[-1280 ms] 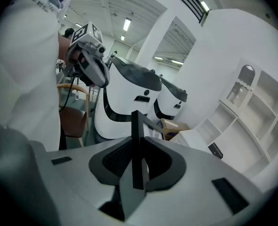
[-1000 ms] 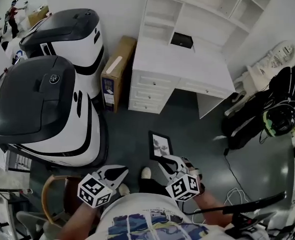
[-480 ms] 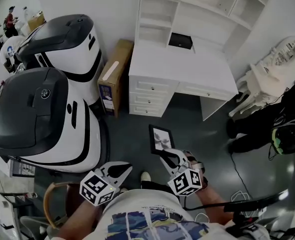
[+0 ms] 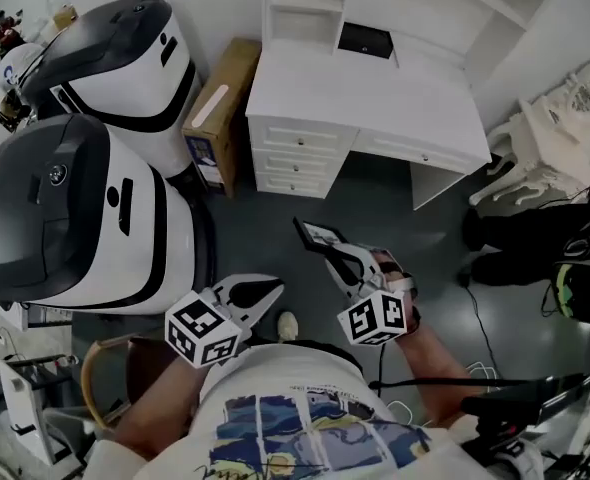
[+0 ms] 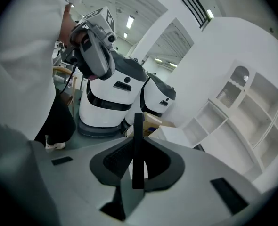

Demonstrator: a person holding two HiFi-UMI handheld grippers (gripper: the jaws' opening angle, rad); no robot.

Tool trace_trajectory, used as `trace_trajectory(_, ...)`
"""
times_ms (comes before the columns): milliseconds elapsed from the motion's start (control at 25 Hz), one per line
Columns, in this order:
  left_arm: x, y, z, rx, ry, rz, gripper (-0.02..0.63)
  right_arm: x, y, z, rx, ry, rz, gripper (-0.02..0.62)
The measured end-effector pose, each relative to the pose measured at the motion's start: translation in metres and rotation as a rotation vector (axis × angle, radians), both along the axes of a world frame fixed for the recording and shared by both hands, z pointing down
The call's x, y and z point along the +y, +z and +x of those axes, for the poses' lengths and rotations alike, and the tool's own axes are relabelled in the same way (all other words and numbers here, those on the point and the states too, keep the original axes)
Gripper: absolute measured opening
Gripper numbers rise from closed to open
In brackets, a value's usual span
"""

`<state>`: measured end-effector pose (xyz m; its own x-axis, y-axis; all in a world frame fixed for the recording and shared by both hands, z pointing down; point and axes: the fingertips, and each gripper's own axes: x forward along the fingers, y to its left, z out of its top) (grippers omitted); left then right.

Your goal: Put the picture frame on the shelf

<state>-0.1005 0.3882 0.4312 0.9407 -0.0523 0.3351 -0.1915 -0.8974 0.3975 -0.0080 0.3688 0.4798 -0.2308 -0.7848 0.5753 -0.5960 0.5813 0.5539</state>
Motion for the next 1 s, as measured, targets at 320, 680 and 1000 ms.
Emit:
trace_trajectory(320, -0.035, 0.028, 0.002, -0.093, -0.013, -0.036, 0.014, -0.029, 0.024, 0.016, -0.048, 0.033, -0.040, 0.081)
trace_trajectory(680, -0.128, 0.023, 0.026, -0.064, 0.057, -0.007, 0.014, -0.119, 0.002, 0.037, -0.020, 0.092, -0.002, 0.081)
trace_trajectory(1000, -0.222, 0.003, 0.026, -0.018, 0.113, 0.046, 0.014, -0.209, -0.028, 0.042, 0.052, 0.150, 0.059, 0.081)
